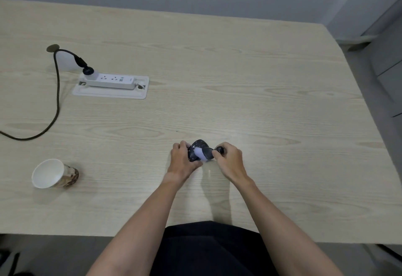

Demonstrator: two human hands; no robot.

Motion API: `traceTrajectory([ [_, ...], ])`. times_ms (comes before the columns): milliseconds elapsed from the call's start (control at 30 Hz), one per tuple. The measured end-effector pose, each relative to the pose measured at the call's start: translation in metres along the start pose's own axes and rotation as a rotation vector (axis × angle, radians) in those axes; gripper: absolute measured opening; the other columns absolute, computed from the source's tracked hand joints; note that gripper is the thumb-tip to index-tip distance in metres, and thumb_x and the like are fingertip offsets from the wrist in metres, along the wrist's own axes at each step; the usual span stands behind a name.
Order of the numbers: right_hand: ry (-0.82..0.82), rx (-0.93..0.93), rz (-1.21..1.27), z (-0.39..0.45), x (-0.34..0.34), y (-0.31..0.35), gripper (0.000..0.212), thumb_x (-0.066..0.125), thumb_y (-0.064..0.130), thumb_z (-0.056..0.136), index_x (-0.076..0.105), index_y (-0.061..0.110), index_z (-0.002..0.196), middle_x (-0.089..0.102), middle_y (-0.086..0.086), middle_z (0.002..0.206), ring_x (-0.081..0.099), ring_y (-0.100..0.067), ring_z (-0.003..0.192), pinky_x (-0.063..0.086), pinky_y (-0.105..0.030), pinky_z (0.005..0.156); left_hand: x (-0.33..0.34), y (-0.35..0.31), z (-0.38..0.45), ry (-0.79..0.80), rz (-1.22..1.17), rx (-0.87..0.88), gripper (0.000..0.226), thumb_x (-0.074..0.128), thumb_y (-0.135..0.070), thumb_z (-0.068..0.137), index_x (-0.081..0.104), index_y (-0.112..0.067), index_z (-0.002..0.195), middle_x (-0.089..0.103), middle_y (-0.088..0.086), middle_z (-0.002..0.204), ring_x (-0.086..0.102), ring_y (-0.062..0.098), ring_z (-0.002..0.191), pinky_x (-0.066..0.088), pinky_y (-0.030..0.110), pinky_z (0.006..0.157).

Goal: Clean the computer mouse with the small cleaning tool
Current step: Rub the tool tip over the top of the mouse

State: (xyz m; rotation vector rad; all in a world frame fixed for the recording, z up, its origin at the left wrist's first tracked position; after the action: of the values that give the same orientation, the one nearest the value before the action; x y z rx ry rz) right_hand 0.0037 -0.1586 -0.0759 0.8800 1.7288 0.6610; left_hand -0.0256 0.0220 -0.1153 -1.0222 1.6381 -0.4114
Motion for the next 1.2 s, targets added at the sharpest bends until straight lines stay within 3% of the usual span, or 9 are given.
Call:
traceTrajectory([
  [67,-0.058,0.015,-0.065,-0.002,-0.003,-0.004,0.008,0.063,0.018,0.091,0.067,0.01,0.09,0.066,0.001,0.084,0.06,-0.015,0.077,0.044,-0.024,0.066,0.0,0.0,0.0,0.008,0.02,0.007,0.057,0.085,-0.02,0.069,0.049,-0.016,0.112,0.04,0.0,0.112,0.043,0.021,0.108,0.034,0.024,0.084],
  [167,-0.177,0.022,-0.009,-0.007,-0.013,-0.004,0.009,0.061,0.017,0.093,0.064,0.011,0.088,0.065,0.0,0.083,0.06,-0.017,0.077,0.043,-0.025,0.066,0.0,0.002,-0.002,0.024,0.028,0.011,0.054,0.082,-0.017,0.071,0.05,-0.016,0.115,0.041,-0.001,0.113,0.043,0.021,0.11,0.034,0.023,0.085],
  [300,-0.025,-0.039,0.006,-0.007,0.001,0.01,0.007,0.065,0.015,0.091,0.066,0.011,0.085,0.062,0.005,0.075,0.054,-0.008,0.066,0.041,-0.017,0.061,-0.001,0.002,-0.003,0.018,0.017,0.014,0.053,0.083,-0.017,0.072,0.052,-0.017,0.116,0.04,0.0,0.114,0.041,0.018,0.11,0.033,0.021,0.086],
  [433,-0.133,0.012,-0.071,-0.004,-0.005,0.004,0.011,0.062,0.021,0.093,0.065,0.011,0.088,0.065,0.003,0.08,0.06,-0.015,0.074,0.042,-0.025,0.063,-0.002,0.003,-0.005,0.024,0.015,0.012,0.054,0.083,-0.015,0.073,0.053,-0.019,0.119,0.038,0.0,0.115,0.04,0.017,0.11,0.032,0.02,0.087],
  [600,-0.041,0.007,0.014,0.004,-0.001,0.011,0.011,0.065,0.013,0.091,0.067,0.005,0.084,0.059,0.004,0.071,0.051,-0.008,0.064,0.039,-0.012,0.056,-0.002,0.004,-0.003,0.056,0.014,0.011,0.057,0.083,-0.014,0.073,0.053,-0.021,0.121,0.037,-0.001,0.116,0.042,0.017,0.111,0.035,0.02,0.086],
  [800,-0.104,0.025,-0.026,0.014,-0.009,0.01,0.014,0.06,0.014,0.092,0.059,0.009,0.08,0.059,0.002,0.075,0.052,-0.013,0.067,0.039,-0.021,0.059,-0.002,0.008,-0.002,0.076,-0.007,-0.002,0.054,0.083,-0.011,0.072,0.055,-0.025,0.116,0.038,-0.002,0.113,0.045,0.015,0.107,0.032,0.005,0.073],
  [1000,-0.025,0.015,-0.084,0.022,-0.003,0.013,0.012,0.062,0.011,0.091,0.063,0.004,0.082,0.061,0.0,0.075,0.053,-0.014,0.068,0.037,-0.018,0.056,-0.003,0.008,0.002,0.086,-0.022,-0.013,0.054,0.084,-0.01,0.07,0.053,-0.03,0.11,0.039,-0.002,0.113,0.045,0.016,0.108,0.034,0.016,0.084],
  [1100,-0.086,-0.013,-0.09,0.024,-0.007,0.019,0.011,0.061,0.01,0.092,0.062,0.007,0.082,0.061,0.0,0.078,0.054,-0.013,0.07,0.037,-0.017,0.058,-0.003,0.007,0.002,0.087,-0.024,-0.007,0.056,0.084,-0.009,0.068,0.051,-0.033,0.106,0.04,-0.003,0.11,0.047,0.018,0.108,0.034,0.013,0.08],
  [1200,-0.028,-0.013,-0.085,0.025,-0.004,0.026,0.01,0.064,0.012,0.091,0.064,0.008,0.082,0.061,0.003,0.076,0.053,-0.008,0.067,0.037,-0.015,0.057,-0.004,0.008,0.004,0.087,-0.028,-0.01,0.057,0.086,-0.009,0.067,0.051,-0.032,0.104,0.04,-0.004,0.109,0.047,0.017,0.107,0.034,0.015,0.082],
])
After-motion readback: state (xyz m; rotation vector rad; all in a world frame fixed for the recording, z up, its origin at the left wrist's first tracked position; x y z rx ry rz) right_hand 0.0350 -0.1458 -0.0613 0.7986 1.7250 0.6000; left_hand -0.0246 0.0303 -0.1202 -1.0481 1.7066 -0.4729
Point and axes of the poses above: each hand's wrist, its own z-axis towards the middle knuckle, its own x-axis out of the palm, y = z × x, the point moved 7 cm from there along z, towards the middle knuckle
